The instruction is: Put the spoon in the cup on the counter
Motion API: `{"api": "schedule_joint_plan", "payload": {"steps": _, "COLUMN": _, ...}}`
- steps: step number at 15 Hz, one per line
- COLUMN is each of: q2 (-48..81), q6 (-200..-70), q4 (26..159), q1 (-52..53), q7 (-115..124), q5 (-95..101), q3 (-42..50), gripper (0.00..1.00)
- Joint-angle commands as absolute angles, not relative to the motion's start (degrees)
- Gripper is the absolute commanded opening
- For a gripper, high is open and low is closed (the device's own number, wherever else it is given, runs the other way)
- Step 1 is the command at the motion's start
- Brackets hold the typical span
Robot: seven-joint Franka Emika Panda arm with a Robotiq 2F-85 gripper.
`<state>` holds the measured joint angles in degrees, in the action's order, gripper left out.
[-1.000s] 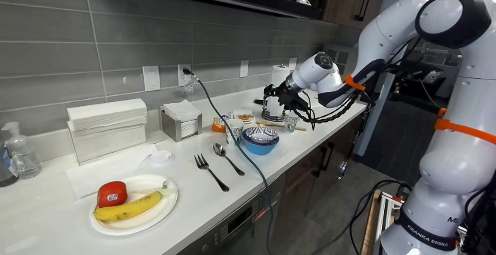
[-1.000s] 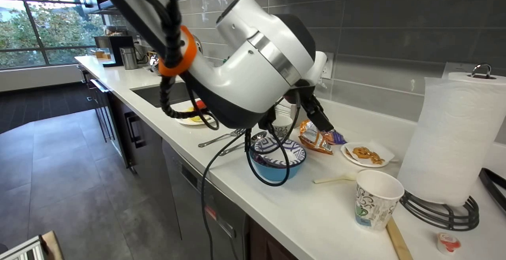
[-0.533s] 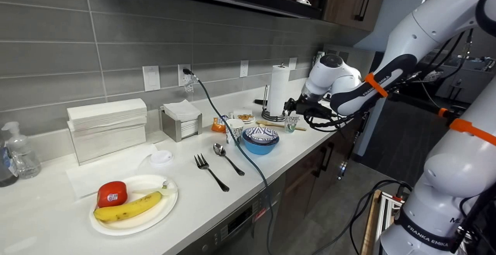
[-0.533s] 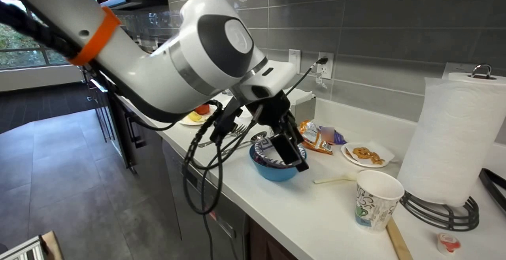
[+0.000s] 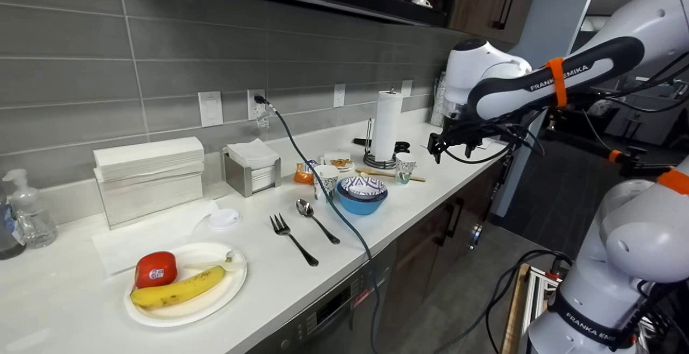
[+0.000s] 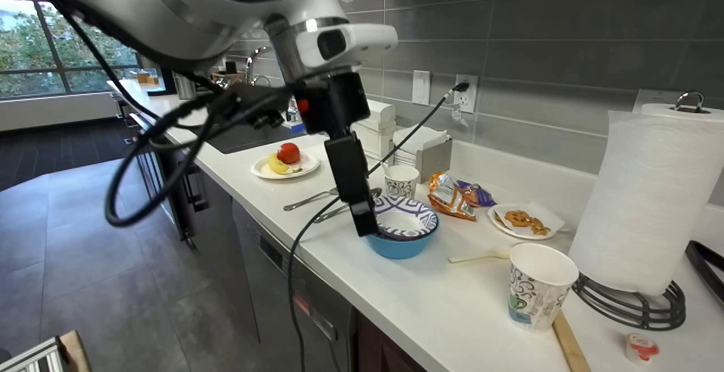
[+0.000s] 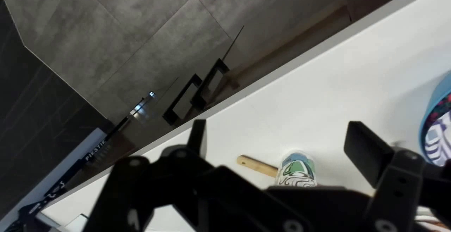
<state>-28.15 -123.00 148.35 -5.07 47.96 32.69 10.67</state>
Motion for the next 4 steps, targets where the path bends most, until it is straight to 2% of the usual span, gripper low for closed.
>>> {"api": "schedule_joint_plan", "payload": {"steps": 1, "q2": -29.5, "q6": -121.15, "q4": 147.5, "q1": -7.82, "q7": 43.36, "q5": 29.26, "q3": 7.69, "gripper": 1.0}}
{"api": "schedule_joint_plan", "payload": {"steps": 4, "q2": -31.55, "q6": -119.64, "q4": 147.06, "q1": -6.84, "q7": 40.29, "q5": 28.1, "q3": 8.45, "gripper": 1.0}}
